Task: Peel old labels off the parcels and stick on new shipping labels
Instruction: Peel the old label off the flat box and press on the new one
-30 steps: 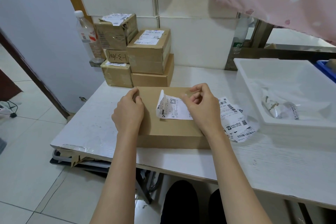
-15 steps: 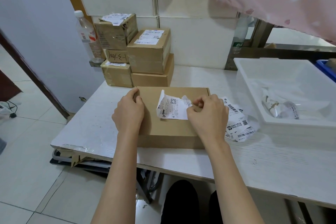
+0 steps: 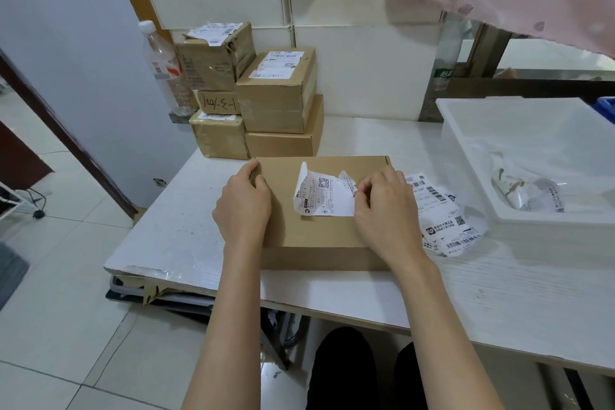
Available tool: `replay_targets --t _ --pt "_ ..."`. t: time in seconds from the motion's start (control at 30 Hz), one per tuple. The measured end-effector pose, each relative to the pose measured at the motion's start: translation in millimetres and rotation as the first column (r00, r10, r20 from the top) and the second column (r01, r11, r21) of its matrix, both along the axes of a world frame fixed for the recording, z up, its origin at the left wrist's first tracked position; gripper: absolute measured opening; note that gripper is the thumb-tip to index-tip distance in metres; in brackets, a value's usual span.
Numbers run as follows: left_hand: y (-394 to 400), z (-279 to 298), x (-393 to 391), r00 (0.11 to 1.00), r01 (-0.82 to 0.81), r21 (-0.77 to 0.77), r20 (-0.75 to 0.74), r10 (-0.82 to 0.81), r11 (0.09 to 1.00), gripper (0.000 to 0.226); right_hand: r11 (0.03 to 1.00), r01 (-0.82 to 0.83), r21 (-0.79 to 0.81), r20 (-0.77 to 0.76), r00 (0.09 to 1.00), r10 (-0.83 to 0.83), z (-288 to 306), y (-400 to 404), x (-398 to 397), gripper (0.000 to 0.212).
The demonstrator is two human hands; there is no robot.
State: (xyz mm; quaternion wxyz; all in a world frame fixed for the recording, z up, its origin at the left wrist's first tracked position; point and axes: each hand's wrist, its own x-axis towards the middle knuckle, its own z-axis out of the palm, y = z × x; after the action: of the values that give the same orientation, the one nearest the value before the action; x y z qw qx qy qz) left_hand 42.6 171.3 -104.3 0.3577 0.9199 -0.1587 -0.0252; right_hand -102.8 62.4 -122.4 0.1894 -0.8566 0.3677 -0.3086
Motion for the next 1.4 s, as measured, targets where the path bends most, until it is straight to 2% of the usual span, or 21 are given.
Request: replay_targets --t 0.13,0.2,0.27,0.3,0.37,0.43,0.53,0.6,0.63,0.7,0.77,0.87,0.97,1.13,1.3,1.4 --pt "-0.4 -0.4 1.3 1.000 -0.005 0.004 0.010 0.005 1.000 0.042 0.985 -0.129 0.111 0.054 0.991 0.124 5.4 2.4 -2.4 0.012" --pt "-0.3 -0.2 1.2 1.000 -0.004 0.006 0.006 0.004 1.000 0.042 0.979 -0.114 0.171 0.163 0.983 0.086 6.6 3.3 -2.7 0.009" --pt "-0.2 0.1 1.0 1.000 0.002 0.004 0.001 -0.002 1.000 0.042 0.980 -0.035 0.198 0.268 0.963 -0.020 7.4 3.8 -2.1 0.004" --pt "-0.2 0.1 0.9 1.000 0.005 0.003 -0.001 -0.005 1.000 0.042 0.981 0.019 0.191 0.278 0.958 -0.073 7.3 4.3 -1.9 0.014" --pt "-0.1 -0.2 1.0 1.000 0.010 0.002 -0.002 -0.010 1.000 0.042 0.981 0.099 0.168 0.234 0.963 -0.137 6.9 3.9 -2.4 0.028" --pt "0.2 -0.3 1.4 1.000 0.012 -0.002 -0.002 -0.012 1.000 0.042 0.985 0.120 0.126 0.121 0.983 -0.135 7.5 5.1 -3.4 0.026" --pt "0.6 -1.3 1.8 1.000 0.012 -0.008 0.000 -0.012 1.000 0.042 0.999 0.048 -0.008 -0.062 0.997 -0.048 8.4 10.0 -1.7 0.021" --pt "0.7 -1.6 2.3 1.000 0.007 -0.009 0.002 -0.007 1.000 0.042 0.999 -0.018 -0.035 -0.068 0.998 0.015 9.2 11.0 -1.0 0.026" --pt "0.5 -1.6 2.4 1.000 0.006 -0.006 0.005 -0.006 1.000 0.042 0.999 -0.041 0.001 -0.041 0.998 0.041 9.3 10.2 -1.7 0.027" --pt "-0.1 -1.6 1.9 1.000 0.006 0.004 0.013 -0.006 1.000 0.042 0.976 -0.091 0.197 0.096 0.993 0.074 10.8 5.7 -4.1 0.030" --pt "-0.9 -1.3 1.2 1.000 0.005 0.012 0.017 -0.005 1.000 0.042 0.904 -0.175 0.390 0.259 0.963 0.075 12.1 2.1 -6.2 0.034" --pt "-1.4 -0.8 1.2 1.000 0.005 0.016 0.016 -0.006 1.000 0.042 0.832 -0.237 0.501 0.332 0.941 0.068 13.3 1.2 -6.0 0.044" --pt "-0.7 -0.6 0.9 1.000 0.007 0.012 0.008 -0.007 1.000 0.042 0.871 -0.189 0.454 0.314 0.948 0.042 12.2 1.6 -4.2 0.041" --pt "0.3 -0.1 0.5 1.000 0.013 0.001 0.006 -0.013 1.000 0.042 0.964 0.036 0.263 0.324 0.938 -0.123 6.9 2.3 1.6 0.013" --pt "0.8 0.7 0.8 1.000 0.016 -0.007 0.007 -0.016 1.000 0.042 0.967 0.207 0.149 0.238 0.942 -0.238 5.8 8.6 3.0 0.024" --pt "0.8 0.3 1.2 1.000 0.013 -0.009 0.004 -0.013 1.000 0.042 0.977 0.178 0.121 0.184 0.963 -0.198 6.0 10.0 -0.2 0.023"
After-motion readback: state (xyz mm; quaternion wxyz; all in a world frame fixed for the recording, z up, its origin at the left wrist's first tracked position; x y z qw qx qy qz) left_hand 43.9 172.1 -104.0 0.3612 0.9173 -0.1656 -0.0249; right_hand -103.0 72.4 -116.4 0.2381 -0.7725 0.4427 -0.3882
